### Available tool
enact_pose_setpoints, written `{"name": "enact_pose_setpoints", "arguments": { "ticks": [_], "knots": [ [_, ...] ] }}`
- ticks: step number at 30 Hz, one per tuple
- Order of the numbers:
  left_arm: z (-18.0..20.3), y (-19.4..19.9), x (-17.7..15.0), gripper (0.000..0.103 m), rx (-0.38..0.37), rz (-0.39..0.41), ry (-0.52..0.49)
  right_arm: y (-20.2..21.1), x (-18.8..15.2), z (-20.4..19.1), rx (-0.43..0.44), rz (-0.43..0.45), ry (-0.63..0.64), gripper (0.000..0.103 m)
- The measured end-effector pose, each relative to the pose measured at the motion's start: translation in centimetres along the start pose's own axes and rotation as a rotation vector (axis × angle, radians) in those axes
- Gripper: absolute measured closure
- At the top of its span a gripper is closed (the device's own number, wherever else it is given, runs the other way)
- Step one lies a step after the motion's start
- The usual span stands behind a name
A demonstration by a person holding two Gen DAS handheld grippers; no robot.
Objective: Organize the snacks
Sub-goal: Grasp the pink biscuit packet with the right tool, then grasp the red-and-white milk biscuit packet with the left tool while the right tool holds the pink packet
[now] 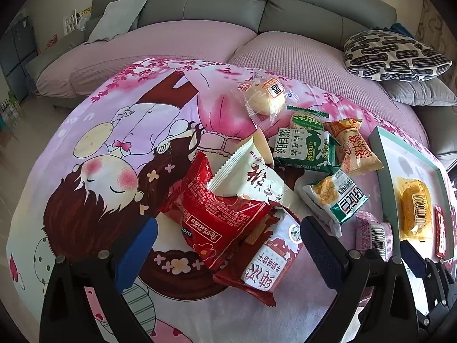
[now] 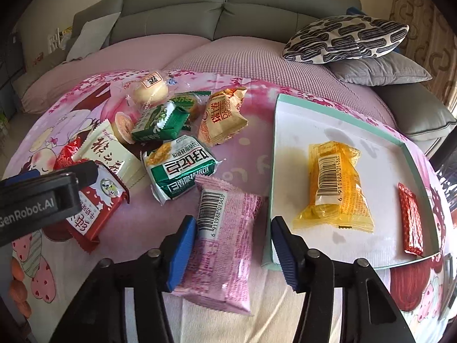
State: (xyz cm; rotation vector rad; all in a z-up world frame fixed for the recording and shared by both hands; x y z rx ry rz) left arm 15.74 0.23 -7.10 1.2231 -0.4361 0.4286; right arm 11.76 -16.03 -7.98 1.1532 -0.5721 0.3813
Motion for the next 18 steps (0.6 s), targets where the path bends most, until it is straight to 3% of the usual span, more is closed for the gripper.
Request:
{"name": "enact_pose_setpoints", "arguments": {
  "ticks": [5,12,18],
  "knots": [
    [0.8,0.0,-0.3,0.003,-0.047,-0.003,0.008,0.2,-0.3,0.6,0.033,-0.015,-0.027,0.054],
    [1.7,-0.1,-0.6,0.003,-0.063,-0.003,-0.019,1.4,0.1,0.6,0.077,0.025,-0.034,0.058],
    [2.5,-0.5,-0.8,0.003,-0.083,-0.015,-0.033,1.0,-0.2,-0.5,0.112,0.008,-0.009,0.058]
  ]
}}
Point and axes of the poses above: each gripper's, at about its wrist camera, not at the fingertips, and y roughly against the way its jaws point, z to its right, x to its top, the point moved 9 cm from there along -y, roughly the way its jaws point, and after that the axes turned 15 degrees about -x, right-handed, at the moved point
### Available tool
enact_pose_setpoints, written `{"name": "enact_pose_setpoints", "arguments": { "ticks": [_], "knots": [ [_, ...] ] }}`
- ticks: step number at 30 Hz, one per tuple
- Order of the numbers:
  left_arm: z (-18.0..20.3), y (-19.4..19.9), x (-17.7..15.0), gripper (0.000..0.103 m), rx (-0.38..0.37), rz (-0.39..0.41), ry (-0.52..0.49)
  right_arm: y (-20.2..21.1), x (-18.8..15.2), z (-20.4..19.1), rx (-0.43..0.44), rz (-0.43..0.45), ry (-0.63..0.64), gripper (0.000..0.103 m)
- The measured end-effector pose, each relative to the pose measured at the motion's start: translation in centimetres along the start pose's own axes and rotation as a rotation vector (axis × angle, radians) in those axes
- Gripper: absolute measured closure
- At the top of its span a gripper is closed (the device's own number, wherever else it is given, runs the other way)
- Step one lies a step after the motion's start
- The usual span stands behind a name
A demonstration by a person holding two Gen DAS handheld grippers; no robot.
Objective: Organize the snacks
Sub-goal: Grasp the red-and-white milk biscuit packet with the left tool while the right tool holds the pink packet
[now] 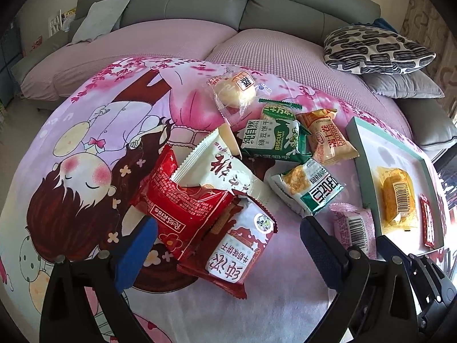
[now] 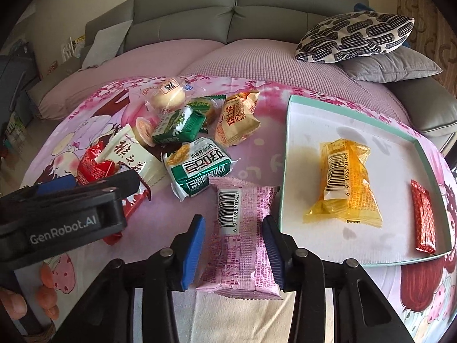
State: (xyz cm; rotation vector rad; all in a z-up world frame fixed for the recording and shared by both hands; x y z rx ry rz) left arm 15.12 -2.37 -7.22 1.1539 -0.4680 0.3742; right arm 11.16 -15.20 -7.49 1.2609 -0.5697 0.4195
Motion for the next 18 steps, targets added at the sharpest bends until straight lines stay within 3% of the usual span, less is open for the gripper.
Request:
{"name": "enact_pose_setpoints", "arguments": {
  "ticks": [5,10,18],
  "knots": [
    [0.8,-0.1,0.0,0.004,-0.024,0.002,-0.015,-0.5,-0.2,0.2,0.021,-0.022,-0.021,0.058],
    [1.2,-0.4,-0.2,0.02,-0.045,-0.011,-0.017,0.3,0.0,-0.7,0.107,-0.011,-0.035,0.06],
    [0.9,-1.9,-1.3,0.032,-0.052,-0.069,0.002,-0.9,-0.4,-0.1,0.072,-0.047,-0.049,0.06]
  ]
}}
Point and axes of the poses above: each gripper's, at about its wrist camera, not at the fingertips, and y roughly against the way its jaws point, z to its right, x to its top, the point moved 9 cm from there along -y, roughly the way its jaws point, and after that the axes turned 15 degrees about -x, right-handed, at the moved point
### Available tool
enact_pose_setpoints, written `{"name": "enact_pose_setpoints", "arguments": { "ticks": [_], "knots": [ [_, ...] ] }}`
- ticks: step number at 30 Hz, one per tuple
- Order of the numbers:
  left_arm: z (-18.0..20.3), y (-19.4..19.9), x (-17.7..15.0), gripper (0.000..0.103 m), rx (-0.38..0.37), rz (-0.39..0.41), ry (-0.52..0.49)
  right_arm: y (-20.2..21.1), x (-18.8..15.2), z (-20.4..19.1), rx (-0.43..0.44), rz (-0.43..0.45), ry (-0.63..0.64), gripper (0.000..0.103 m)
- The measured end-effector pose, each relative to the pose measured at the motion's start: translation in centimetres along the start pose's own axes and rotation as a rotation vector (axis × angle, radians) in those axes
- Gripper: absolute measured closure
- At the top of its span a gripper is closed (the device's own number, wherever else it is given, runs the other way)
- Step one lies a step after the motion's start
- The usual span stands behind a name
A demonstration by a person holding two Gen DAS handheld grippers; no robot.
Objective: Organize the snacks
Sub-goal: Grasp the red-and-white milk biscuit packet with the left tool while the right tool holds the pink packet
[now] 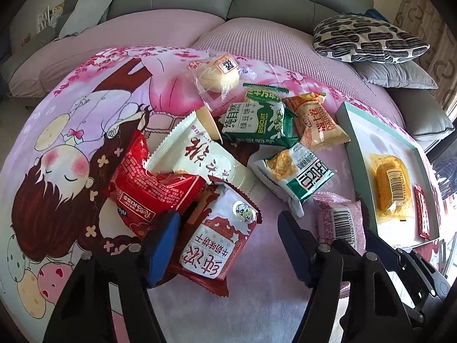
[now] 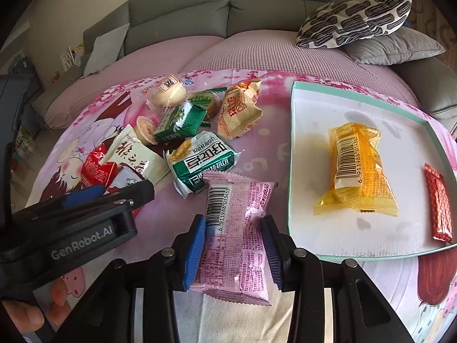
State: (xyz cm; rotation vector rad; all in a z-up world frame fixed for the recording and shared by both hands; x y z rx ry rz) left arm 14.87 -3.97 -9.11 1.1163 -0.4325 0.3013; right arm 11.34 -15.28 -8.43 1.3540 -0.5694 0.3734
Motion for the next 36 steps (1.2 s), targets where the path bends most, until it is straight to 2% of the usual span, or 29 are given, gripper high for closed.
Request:
{"name": "enact_pose_setpoints", "arguments": {
  "ticks": [6,19,24,31,36],
  "knots": [
    [-0.9,-1.5,-0.8,0.037,0.019,-0.043,0.028,-0.5,-0.2,-0.4,-0.004,-0.002,0.017,0.06],
    [-1.0,-1.9,-0.7,0.037,0.033,-0.043,0.023,-0.7,-0.2,-0.3,-0.005,0.001,0.021,0.06],
    [-1.2,-2.0,-0.7,0.038,0.029,-0.04,0.028,0.5,0.5,0.0,0.034,0.029,-0.01,0.06],
    [-1.2,-1.8,-0.7,0.038,0.023,-0.038,0.034,0.0,0.4,0.5,0.012,0.016,-0.018,0.06],
    [-1.2,-1.7,-0.7,0.038,0.022,-0.037,0.038,-0.5,-0.2,-0.7,0.039,-0.008,0.017,0.058]
  ]
}}
Point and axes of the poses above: each gripper's, at about its wrist camera, not at the fingertips, and y roughly against the way its jaws point, z to its right, x to its top, the point moved 9 cm from there along -y, roughly the way its jaws point, and after that the axes turned 15 degrees about -x, right-handed, at the moved point
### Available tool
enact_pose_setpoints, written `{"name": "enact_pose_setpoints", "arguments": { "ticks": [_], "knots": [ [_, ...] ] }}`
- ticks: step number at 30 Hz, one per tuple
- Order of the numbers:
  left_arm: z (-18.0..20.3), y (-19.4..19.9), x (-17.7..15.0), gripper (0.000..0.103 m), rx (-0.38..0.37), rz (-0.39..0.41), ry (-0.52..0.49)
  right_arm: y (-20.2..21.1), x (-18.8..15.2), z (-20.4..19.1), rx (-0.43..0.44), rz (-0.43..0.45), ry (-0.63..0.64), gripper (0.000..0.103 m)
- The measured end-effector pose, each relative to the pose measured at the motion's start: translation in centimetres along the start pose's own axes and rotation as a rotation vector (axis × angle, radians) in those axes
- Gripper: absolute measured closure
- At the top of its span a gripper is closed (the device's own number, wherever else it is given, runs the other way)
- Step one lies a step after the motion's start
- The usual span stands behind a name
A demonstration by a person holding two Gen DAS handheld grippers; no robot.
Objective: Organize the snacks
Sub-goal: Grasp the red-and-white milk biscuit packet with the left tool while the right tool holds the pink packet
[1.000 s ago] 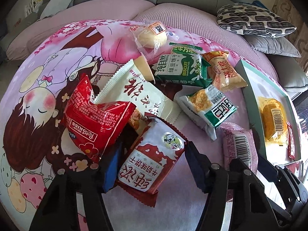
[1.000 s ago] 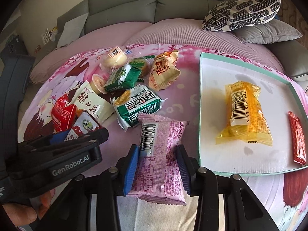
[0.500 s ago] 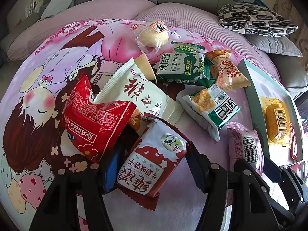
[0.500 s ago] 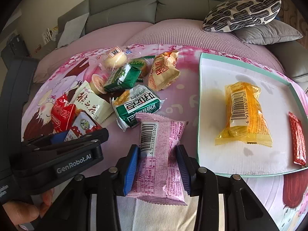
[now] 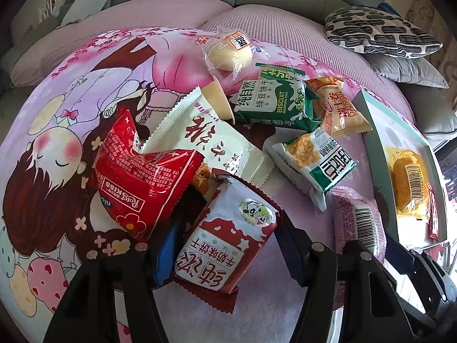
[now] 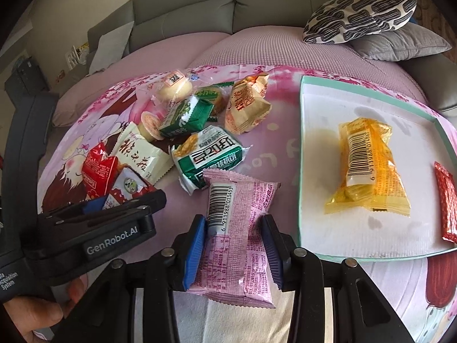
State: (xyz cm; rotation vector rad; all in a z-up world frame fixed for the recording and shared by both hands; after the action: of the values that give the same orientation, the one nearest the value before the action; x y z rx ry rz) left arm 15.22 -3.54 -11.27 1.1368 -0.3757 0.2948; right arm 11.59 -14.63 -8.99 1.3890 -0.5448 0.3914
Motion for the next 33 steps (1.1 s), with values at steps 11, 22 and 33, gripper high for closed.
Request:
{"name": "enact_pose_setpoints", "arguments": {
  "ticks": [11,22,33],
  "knots": [
    [0.3,-0.4,-0.1,0.038,0.034,-0.005,-0.024,-0.9,-0.3,-0.4,-0.023,-0.005,0.011,0.053],
    [0.2,-0.4,-0.1,0.044,0.058,-0.003,-0.044,-1.9,-0.8,-0.4,-0.041,-0.035,0.027,0.057],
    [-0.1,1.0,0.6,0.058,0.078,0.028,-0.045,-0.5,0.3,0.7,-0.027,0.007,-0.029,0.064]
  ]
}}
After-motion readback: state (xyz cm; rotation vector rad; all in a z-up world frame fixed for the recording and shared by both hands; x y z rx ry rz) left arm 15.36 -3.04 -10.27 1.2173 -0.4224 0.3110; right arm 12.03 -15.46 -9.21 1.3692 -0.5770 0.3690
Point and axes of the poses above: each gripper's, at about its wrist camera, not at the fingertips, and y roughly against the way its jaws point, z to its right, x to its top, the point moved 9 cm from there along -y, roughly the way its jaws point, and after that the axes turned 15 degrees about -x, right-handed, at the moved point
